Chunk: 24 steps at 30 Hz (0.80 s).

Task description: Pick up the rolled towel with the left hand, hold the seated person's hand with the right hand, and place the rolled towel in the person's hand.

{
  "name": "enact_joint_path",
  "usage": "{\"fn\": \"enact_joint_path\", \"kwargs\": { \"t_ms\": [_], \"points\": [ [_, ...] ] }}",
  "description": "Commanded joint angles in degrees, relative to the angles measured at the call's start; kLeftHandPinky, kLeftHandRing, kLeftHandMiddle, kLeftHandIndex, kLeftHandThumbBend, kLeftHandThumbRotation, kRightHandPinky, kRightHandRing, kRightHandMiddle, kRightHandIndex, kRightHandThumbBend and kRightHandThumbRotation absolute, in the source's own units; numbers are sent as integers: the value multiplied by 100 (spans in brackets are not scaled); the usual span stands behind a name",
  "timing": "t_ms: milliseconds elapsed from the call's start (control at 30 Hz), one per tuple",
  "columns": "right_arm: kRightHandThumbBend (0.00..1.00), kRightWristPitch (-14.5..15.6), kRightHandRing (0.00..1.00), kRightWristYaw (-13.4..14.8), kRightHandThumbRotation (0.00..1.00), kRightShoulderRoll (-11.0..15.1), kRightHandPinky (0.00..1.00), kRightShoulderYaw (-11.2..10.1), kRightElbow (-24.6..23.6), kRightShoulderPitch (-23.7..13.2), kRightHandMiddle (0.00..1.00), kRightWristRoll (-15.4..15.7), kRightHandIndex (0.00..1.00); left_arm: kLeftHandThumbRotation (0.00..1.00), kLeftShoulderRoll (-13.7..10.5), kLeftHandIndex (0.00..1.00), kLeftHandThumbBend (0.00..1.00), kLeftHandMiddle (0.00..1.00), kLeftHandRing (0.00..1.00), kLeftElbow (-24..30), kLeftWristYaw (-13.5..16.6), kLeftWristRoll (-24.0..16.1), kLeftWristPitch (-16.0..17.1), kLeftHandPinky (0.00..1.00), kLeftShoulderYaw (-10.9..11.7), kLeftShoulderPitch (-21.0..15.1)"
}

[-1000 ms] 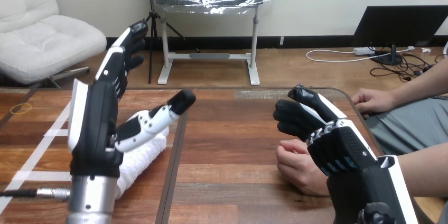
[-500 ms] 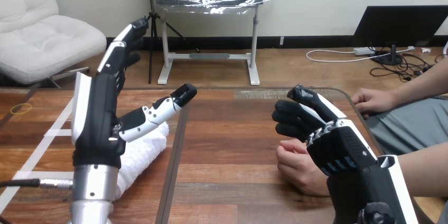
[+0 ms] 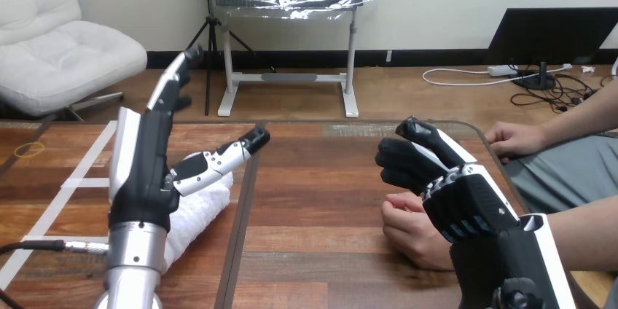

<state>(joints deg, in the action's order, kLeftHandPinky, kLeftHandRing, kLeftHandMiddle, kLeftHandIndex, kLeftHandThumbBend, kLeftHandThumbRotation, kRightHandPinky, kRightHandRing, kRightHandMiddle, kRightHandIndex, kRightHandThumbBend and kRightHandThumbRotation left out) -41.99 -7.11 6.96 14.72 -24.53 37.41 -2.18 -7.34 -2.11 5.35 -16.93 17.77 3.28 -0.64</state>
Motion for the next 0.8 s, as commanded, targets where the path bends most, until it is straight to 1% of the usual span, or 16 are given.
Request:
{"fn": "enact_joint_path", "kwargs": {
  "t_ms": [0,133,267,400,533,767],
  "points": [
    [91,11,81,-12,100,-5,79,-65,-306,-263,81,-30,85,33,-162,91,81,94,93,-204,118,-173,-119,82,-35,-584],
    [90,-5,81,-26,100,7,79,-66,-296,-279,81,-51,85,34,-209,92,82,95,93,-367,150,-252,-212,82,-57,-700],
    [90,-17,81,-30,100,10,79,-66,-295,-291,81,-57,85,35,-238,93,83,96,94,-531,146,-288,-383,85,-74,-829],
    [90,-8,81,-26,100,6,79,-69,-304,-288,81,-51,85,35,-309,93,83,96,95,-712,205,-399,-451,87,-116,-943],
    [90,-19,80,-14,100,-11,79,-79,-295,-297,80,-32,84,36,-352,93,83,96,95,-895,278,-501,-475,87,-152,-1045],
    [89,-17,80,-24,100,3,78,-85,-300,-293,80,-31,84,37,-425,94,82,96,95,-1172,344,-683,-659,86,-235,-1216]
  ]
}}
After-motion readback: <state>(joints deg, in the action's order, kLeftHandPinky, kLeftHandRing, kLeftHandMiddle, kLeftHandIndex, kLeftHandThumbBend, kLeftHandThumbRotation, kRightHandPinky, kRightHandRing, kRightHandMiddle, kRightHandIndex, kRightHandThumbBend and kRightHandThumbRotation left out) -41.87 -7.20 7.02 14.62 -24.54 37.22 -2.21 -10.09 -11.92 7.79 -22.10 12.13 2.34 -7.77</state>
